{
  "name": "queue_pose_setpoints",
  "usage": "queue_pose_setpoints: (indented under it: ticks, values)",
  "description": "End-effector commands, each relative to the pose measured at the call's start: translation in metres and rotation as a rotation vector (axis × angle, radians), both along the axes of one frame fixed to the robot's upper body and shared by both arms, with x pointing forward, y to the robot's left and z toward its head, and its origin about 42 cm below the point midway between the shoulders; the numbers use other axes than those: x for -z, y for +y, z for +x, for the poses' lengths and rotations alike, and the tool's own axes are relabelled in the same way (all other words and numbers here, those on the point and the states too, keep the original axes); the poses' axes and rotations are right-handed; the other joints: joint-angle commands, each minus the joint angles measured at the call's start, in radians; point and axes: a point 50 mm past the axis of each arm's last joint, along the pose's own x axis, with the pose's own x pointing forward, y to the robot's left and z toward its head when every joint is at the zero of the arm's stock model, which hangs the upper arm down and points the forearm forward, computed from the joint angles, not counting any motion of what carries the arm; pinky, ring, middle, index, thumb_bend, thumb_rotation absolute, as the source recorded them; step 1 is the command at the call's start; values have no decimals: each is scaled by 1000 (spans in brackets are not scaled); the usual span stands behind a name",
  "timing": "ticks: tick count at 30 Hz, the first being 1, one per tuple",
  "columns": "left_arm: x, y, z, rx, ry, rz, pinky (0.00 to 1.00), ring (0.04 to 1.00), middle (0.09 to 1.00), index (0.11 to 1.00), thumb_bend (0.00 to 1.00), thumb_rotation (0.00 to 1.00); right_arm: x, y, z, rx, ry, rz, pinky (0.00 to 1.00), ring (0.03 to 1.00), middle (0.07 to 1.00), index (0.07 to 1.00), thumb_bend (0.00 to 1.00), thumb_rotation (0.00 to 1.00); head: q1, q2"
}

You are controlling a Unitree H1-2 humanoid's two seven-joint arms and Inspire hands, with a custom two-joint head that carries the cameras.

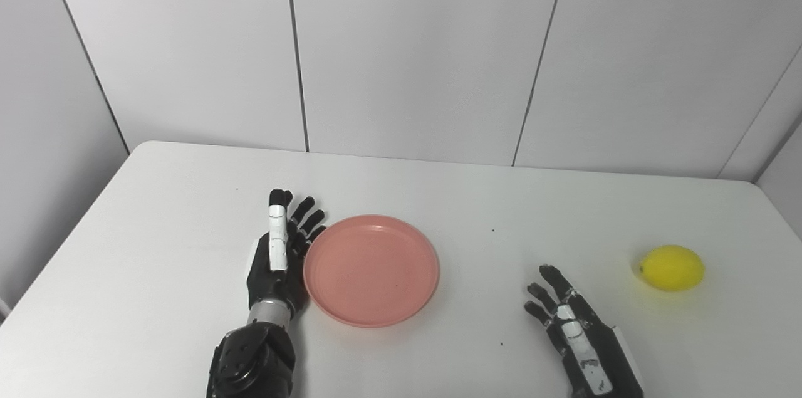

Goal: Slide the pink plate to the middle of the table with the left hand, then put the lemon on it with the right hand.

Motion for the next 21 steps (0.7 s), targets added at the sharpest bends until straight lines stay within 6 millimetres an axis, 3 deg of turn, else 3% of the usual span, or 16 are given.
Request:
queue_pose_setpoints:
  ticks: [1,14,21]
  values:
    - [-5,-6,-1,2,-30,4,879,873,892,983,835,895,2,3,-4,-7,32,11,879,903,959,859,764,669,-1,3]
    - [1,-20,-5,18,-77,-47,893,872,878,972,854,858,0,7,-3,-17,34,23,884,905,955,848,765,653,-32,13]
    - [2,-24,-6,45,-91,-79,910,886,894,968,817,854,0,10,-2,-20,29,23,878,907,958,845,757,649,-56,17]
